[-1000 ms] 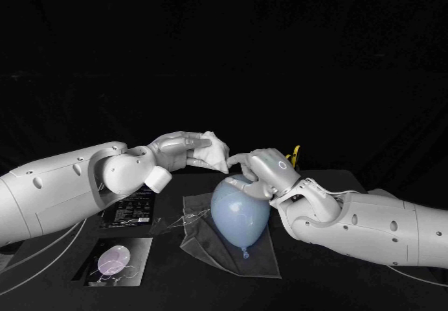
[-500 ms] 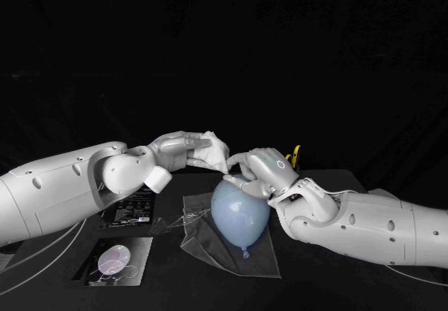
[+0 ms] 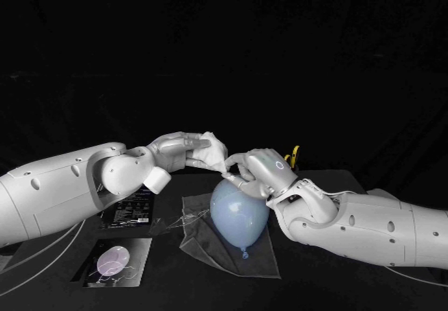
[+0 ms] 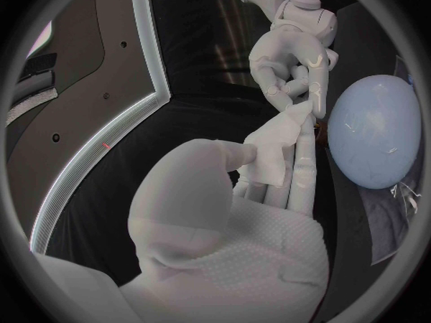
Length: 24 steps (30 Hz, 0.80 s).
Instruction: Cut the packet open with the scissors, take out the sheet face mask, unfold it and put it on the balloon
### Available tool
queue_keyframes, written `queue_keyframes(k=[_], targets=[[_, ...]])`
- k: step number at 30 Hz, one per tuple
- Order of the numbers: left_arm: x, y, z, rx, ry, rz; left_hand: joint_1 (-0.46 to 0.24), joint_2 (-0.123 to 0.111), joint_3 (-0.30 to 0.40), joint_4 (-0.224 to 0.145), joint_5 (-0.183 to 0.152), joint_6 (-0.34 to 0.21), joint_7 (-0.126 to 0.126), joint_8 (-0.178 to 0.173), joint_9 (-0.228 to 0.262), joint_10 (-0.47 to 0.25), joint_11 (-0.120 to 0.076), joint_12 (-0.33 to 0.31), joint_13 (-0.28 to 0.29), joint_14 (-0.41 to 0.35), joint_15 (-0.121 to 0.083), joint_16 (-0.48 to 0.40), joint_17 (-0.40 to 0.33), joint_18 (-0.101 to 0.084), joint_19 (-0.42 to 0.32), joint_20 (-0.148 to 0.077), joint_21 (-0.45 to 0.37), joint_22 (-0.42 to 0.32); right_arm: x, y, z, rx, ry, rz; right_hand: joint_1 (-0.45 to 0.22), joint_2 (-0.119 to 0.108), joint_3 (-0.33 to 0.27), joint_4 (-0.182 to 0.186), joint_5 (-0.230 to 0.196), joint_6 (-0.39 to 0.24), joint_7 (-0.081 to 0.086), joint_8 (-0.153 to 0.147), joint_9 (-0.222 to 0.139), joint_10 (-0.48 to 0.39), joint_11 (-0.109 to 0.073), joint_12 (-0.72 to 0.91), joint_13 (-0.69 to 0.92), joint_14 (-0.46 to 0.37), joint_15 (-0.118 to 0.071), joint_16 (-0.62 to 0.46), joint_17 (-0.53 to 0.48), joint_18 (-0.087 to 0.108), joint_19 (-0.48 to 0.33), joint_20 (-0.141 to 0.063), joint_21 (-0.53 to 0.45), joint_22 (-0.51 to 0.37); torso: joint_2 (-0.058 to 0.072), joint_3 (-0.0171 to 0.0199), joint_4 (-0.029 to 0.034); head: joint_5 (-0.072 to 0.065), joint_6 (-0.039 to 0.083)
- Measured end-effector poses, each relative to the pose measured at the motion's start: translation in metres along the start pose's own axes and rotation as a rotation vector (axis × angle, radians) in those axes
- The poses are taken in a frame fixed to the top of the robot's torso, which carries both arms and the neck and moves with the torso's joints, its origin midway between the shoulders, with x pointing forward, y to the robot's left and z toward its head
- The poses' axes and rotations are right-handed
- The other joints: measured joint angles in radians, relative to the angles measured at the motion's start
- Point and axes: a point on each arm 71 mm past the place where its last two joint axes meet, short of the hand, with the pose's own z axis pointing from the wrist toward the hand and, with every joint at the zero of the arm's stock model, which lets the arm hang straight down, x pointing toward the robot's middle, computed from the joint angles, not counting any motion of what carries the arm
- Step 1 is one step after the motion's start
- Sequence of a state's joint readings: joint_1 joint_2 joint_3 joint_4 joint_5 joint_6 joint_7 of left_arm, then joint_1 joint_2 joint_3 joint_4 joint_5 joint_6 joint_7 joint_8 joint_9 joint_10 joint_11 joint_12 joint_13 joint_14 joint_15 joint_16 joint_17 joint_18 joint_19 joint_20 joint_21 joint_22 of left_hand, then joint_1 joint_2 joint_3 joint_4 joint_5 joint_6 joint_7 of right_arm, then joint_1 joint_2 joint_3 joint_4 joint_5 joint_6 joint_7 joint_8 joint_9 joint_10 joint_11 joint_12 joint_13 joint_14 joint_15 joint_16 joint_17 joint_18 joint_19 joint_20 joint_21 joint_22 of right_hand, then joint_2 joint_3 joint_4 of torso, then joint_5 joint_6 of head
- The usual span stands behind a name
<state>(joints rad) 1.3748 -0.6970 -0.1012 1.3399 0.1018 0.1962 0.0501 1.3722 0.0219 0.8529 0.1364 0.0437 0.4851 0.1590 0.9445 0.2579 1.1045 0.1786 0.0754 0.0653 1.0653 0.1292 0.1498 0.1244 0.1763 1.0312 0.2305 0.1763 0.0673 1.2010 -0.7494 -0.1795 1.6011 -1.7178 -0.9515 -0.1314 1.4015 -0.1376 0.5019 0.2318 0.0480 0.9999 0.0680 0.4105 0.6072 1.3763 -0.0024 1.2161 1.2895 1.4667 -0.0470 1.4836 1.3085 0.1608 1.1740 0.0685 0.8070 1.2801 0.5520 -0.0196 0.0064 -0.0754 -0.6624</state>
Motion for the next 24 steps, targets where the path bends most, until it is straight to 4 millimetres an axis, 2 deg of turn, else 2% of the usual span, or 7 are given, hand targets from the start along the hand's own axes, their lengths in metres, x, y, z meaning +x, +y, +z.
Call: queue_keyframes(k=[6, 8, 10, 17, 22, 24], targets=[[-0.001, 0.0, 0.0, 0.0, -0.003, 0.0, 0.0, 0.0, 0.0, 0.0, 0.0, 0.0, 0.0, 0.0, 0.0, 0.0, 0.0, 0.0, 0.0, 0.0, 0.0, 0.0, 0.0, -0.007, 0.0, 0.0, 0.0, 0.0, -0.002, 0.0, -0.001, 0.001, -0.001, 0.001, 0.004, 0.004, 0.094, -0.012, -0.005, -0.029, 0.007, 0.039, 0.02, 0.007, 0.004, 0.009, 0.0, 0.0, 0.0, 0.005, -0.001, 0.0, 0.01, 0.0, 0.014, 0.019, 0.0, -0.0001, 0.0, 0.0, 0.0], [-0.001, 0.0, -0.001, 0.0, -0.004, 0.0, 0.0, 0.0, 0.0, 0.0, 0.0, 0.0, 0.0, -0.001, 0.0, 0.0, 0.0, 0.0, 0.0, 0.0, 0.0, 0.0, 0.0, -0.007, 0.0, 0.0, 0.0, 0.0, -0.002, 0.0, -0.002, 0.001, -0.002, 0.002, 0.004, 0.006, 0.13, -0.017, -0.005, -0.034, 0.009, 0.05, 0.025, 0.014, 0.005, 0.018, 0.001, 0.0, 0.0, 0.006, -0.001, -0.014, 0.014, 0.003, 0.024, 0.026, 0.0, -0.0001, 0.0, 0.0, 0.0], [-0.002, 0.0, -0.001, 0.0, -0.006, 0.0, 0.0, 0.0, 0.003, -0.003, -0.001, 0.0, 0.0, -0.001, 0.0, 0.0, 0.0, 0.0, 0.0, 0.0, 0.0, 0.0, 0.0, -0.007, 0.0, 0.0, 0.0, 0.0, -0.003, 0.0, -0.002, 0.001, -0.002, 0.002, 0.004, 0.007, 0.162, -0.025, -0.003, -0.039, 0.01, 0.058, 0.026, 0.019, 0.006, 0.026, 0.008, 0.0, 0.0, 0.01, -0.001, -0.015, 0.022, 0.0, 0.036, 0.028, 0.0, -0.0001, 0.0, 0.0, 0.0], [-0.004, 0.0, -0.001, 0.0, -0.025, 0.001, 0.0, 0.0, 0.003, -0.003, -0.002, 0.001, 0.0, -0.002, 0.0, 0.0, 0.0, 0.0, 0.0, 0.0, 0.0, 0.0, 0.0, -0.007, 0.0, 0.0, 0.0, 0.0, -0.008, 0.0, -0.005, 0.0, -0.007, 0.007, -0.012, 0.013, 0.22, -0.055, -0.001, -0.045, 0.007, 0.058, 0.026, 0.037, 0.002, 0.055, 0.02, 0.0, 0.0, 0.021, -0.001, -0.015, 0.039, 0.003, 0.071, 0.028, 0.0, -0.0001, 0.0, 0.001, 0.001], [-0.004, 0.0, -0.001, -0.004, -0.043, 0.003, 0.0, -0.031, 0.001, -0.016, 0.007, 0.008, 0.0, 0.004, -0.002, 0.0, 0.0, -0.005, 0.0, -0.002, 0.002, -0.01, -0.002, -0.007, 0.0, 0.0, -0.008, 0.0, -0.012, 0.003, -0.006, -0.004, -0.012, 0.014, -0.026, 0.009, 0.233, -0.068, -0.001, -0.043, 0.008, 0.058, 0.026, 0.048, -0.001, 0.067, 0.021, 0.0, 0.0, 0.027, 0.0, -0.016, 0.05, 0.0, 0.093, 0.028, -0.001, -0.0001, 0.0, 0.001, 0.001], [-0.003, 0.001, -0.001, -0.007, -0.049, 0.005, -0.004, -0.046, -0.007, -0.023, 0.007, 0.008, 0.0, 0.004, -0.004, -0.008, 0.008, -0.006, -0.002, -0.009, 0.009, -0.016, -0.004, -0.007, -0.002, 0.002, -0.011, 0.0, -0.013, 0.005, -0.006, -0.007, -0.015, 0.018, -0.027, 0.01, 0.233, -0.068, -0.001, -0.043, 0.008, 0.058, 0.026, 0.048, -0.001, 0.067, 0.021, 0.0, 0.0, 0.027, 0.0, -0.016, 0.05, 0.0, 0.093, 0.028, -0.001, -0.0001, -0.0002, 0.001, 0.002]])
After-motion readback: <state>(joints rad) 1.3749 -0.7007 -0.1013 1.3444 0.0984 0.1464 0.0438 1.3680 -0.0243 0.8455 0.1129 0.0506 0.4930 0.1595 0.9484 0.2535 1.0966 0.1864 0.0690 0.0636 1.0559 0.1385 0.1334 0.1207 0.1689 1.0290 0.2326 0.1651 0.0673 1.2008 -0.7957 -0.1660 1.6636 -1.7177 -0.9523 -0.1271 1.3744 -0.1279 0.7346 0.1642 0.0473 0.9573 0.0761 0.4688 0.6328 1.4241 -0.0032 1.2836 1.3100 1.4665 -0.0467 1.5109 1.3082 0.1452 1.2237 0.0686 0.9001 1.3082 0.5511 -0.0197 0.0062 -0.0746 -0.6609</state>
